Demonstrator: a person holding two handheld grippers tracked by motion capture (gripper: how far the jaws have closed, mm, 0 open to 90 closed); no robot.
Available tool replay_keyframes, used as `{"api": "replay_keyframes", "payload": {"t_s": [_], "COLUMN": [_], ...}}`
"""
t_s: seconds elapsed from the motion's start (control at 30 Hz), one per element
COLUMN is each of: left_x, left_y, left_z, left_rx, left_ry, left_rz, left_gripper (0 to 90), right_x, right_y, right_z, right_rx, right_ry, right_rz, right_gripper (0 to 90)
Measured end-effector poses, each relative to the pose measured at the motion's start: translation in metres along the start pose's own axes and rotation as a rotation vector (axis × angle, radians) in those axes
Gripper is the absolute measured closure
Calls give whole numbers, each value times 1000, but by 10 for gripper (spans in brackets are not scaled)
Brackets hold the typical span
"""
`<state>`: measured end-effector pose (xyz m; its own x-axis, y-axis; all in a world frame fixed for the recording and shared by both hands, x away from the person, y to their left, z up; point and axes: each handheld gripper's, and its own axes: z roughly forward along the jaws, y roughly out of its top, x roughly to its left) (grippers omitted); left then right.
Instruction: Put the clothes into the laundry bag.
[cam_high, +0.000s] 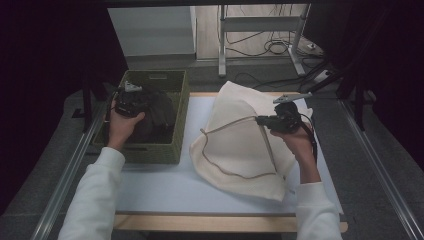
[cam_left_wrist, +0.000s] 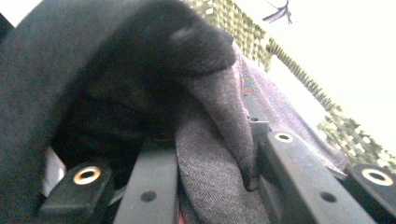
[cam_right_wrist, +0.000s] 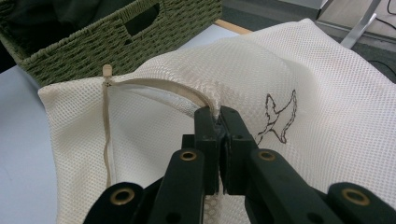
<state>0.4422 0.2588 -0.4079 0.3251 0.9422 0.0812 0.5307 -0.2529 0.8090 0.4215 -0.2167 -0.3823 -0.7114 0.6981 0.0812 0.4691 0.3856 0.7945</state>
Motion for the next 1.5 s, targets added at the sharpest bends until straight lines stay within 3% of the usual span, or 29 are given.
{"api": "replay_keyframes", "payload": {"t_s": [0.23, 0.63, 1.5], "left_x": [-1, 3, 5], "left_y": [7, 12, 21], "left_z": [-19, -41, -80], "left_rx": [-52, -128, -247], "left_ry": [14, 20, 6], "left_rz": [38, 53, 42], "left_gripper": [742, 744, 745], "right_x": [0, 0, -1], "right_y": [0, 0, 0], "right_z": [0, 0, -1], "right_rx": [1, 1, 0], "right_ry": [1, 0, 3], "right_rz": [-1, 0, 4], "right_gripper": [871, 870, 871]}}
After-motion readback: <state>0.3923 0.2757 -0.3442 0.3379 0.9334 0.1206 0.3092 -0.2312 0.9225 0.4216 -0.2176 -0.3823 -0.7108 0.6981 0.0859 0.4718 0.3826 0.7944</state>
